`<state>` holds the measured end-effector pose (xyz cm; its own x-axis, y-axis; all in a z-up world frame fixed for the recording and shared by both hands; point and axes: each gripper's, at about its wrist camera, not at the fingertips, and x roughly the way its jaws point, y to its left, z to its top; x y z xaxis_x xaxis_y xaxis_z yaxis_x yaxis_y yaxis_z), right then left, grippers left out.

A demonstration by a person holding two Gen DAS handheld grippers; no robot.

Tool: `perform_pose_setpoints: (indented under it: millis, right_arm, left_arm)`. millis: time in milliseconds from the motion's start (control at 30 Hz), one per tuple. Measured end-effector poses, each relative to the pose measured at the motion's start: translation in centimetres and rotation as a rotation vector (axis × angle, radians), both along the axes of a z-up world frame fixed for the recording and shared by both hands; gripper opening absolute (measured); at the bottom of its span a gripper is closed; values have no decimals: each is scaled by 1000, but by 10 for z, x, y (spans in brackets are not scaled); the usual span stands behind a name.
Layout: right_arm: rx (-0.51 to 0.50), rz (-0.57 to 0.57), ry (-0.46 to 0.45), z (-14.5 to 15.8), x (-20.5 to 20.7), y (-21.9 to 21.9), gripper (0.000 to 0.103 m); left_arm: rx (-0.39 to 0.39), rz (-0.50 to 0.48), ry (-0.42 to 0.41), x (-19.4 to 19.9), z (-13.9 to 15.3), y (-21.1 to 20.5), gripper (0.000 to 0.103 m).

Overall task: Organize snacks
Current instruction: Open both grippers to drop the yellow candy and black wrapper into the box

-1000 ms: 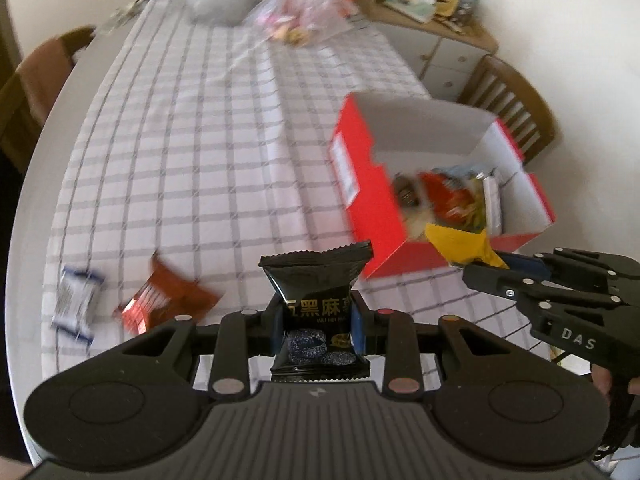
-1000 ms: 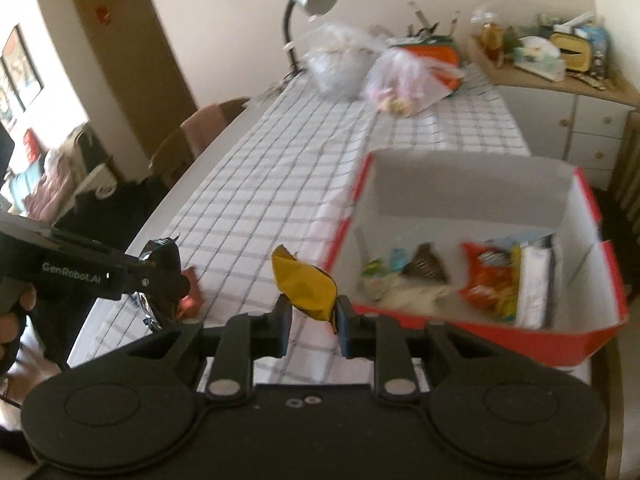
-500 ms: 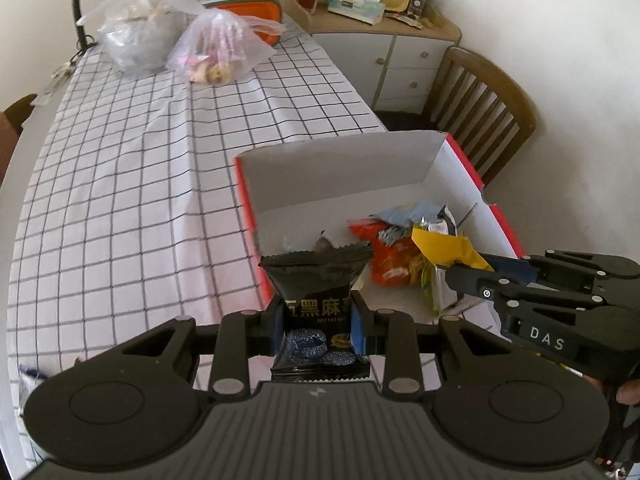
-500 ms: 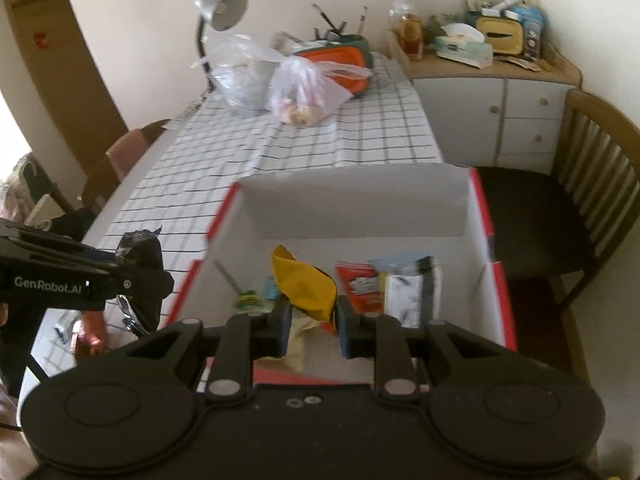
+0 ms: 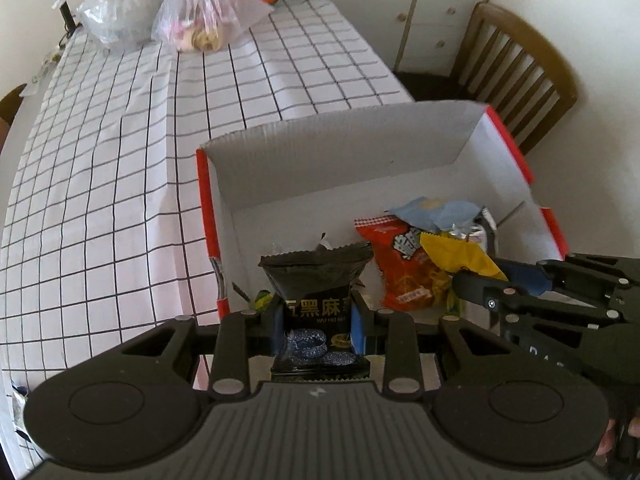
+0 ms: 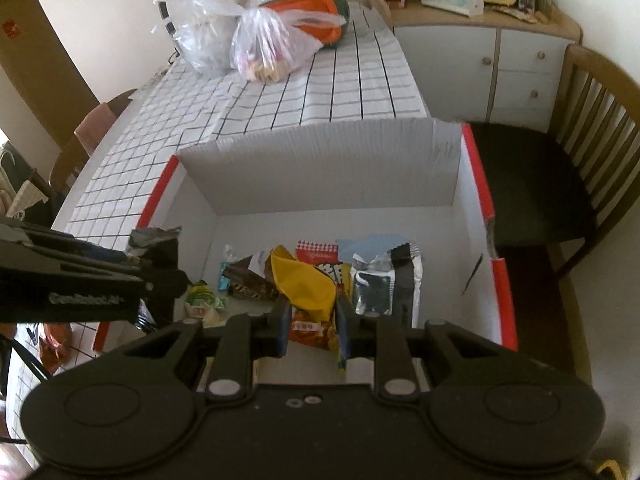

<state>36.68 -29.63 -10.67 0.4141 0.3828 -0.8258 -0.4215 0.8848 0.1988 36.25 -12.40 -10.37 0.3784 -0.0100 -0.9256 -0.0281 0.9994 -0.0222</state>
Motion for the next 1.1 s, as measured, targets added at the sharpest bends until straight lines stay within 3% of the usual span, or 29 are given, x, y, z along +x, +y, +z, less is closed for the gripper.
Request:
perform_pose_setpoints:
  millis: [267,567,733,1100]
  right_arm:
    - [-16,40,31,-14,5,10,22]
    - [4,72,41,-15,3,10,26]
    - [17,93,35,-10,-1,11,32]
    - [59,125,-25,18,-27,17,51]
  left_arm:
    - [24,25,83,18,-28,-4,31]
    - [16,66,113,24,-44,-1,33]
    - [-19,84,75,16,-37,2,50]
    - [-64,87,-45,-26,3,19,54]
